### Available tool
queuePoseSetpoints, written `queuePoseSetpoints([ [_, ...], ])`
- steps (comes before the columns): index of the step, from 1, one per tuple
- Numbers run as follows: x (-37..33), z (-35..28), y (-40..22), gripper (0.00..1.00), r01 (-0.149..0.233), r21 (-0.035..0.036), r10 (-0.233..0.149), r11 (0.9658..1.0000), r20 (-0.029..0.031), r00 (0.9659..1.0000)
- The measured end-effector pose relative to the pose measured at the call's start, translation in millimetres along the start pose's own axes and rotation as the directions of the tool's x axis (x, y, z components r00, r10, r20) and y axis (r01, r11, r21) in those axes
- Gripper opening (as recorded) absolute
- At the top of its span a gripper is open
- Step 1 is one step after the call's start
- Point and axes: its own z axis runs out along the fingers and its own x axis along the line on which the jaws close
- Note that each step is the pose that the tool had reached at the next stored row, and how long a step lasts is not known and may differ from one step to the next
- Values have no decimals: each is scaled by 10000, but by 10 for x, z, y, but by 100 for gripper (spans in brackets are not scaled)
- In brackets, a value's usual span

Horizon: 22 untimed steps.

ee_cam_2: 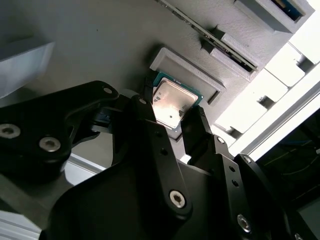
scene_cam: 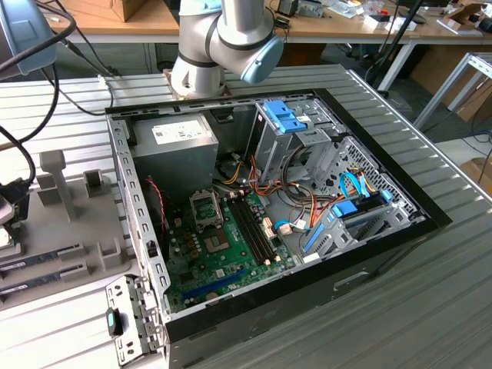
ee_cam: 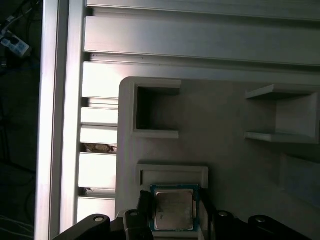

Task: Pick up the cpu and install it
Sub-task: 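Pick up the cpu and move it towards the insertion slot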

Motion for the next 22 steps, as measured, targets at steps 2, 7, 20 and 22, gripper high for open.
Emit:
queuePoseSetpoints([
  [2,0,-15,-1,47,0,0,0,10000,0,10000],
  [7,-2,-51,-1,47,0,0,0,10000,2,10000],
  [20,-4,-124,-3,47,0,1,0,10000,-1,10000],
  [22,-4,-144,-3,47,0,0,0,10000,0,10000],
])
